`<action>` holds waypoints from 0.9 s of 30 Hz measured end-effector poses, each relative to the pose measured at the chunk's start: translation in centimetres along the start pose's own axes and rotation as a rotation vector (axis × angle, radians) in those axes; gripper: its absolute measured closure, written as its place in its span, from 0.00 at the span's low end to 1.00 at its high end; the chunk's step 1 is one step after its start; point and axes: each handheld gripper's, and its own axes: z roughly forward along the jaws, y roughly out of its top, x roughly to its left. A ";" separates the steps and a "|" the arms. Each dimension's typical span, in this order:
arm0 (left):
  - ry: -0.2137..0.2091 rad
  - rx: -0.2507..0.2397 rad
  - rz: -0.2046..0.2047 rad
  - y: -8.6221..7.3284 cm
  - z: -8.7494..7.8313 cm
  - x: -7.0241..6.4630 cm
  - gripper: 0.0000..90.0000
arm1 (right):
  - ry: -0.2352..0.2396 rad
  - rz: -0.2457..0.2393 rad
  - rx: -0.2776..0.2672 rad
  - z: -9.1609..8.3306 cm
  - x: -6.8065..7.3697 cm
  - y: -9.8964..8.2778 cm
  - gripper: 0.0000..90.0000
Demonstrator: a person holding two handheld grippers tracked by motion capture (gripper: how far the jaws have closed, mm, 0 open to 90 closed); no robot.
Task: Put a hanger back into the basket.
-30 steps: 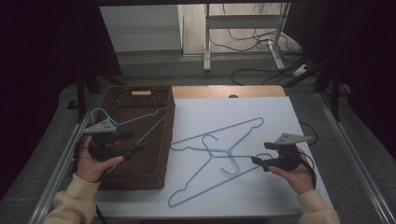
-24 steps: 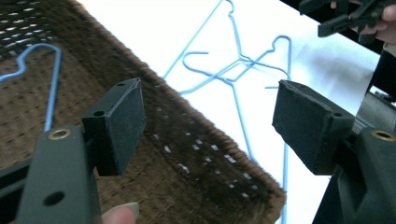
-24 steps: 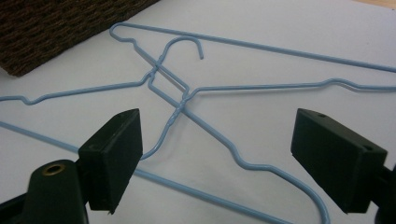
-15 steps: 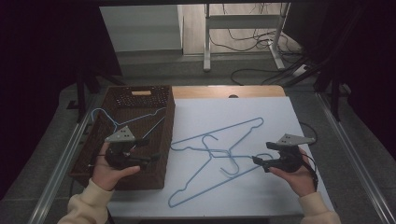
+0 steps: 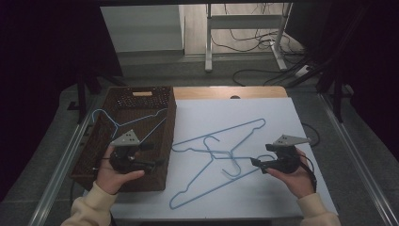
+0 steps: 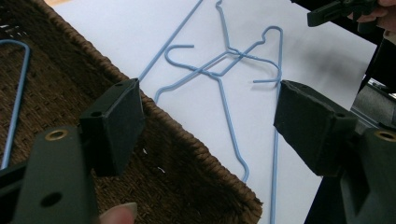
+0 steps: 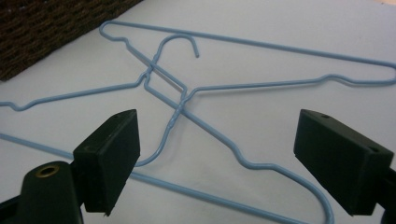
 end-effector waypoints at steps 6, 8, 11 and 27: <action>-0.008 0.014 0.006 -0.1 0.5 -0.2 0.27 | -0.004 -0.004 0.028 0.2 0.2 -0.2 0.17; -0.011 0.020 0.011 -0.1 0.7 -0.4 0.27 | 0.000 -0.004 0.032 0.2 0.3 -0.2 0.19; -0.015 0.022 0.018 -0.1 0.7 -0.5 0.27 | 0.005 -0.011 0.038 0.2 0.4 -0.1 0.21; -0.030 0.037 0.047 0.0 1.5 -1.5 0.27 | 0.028 -0.076 0.136 2.5 2.3 0.2 0.29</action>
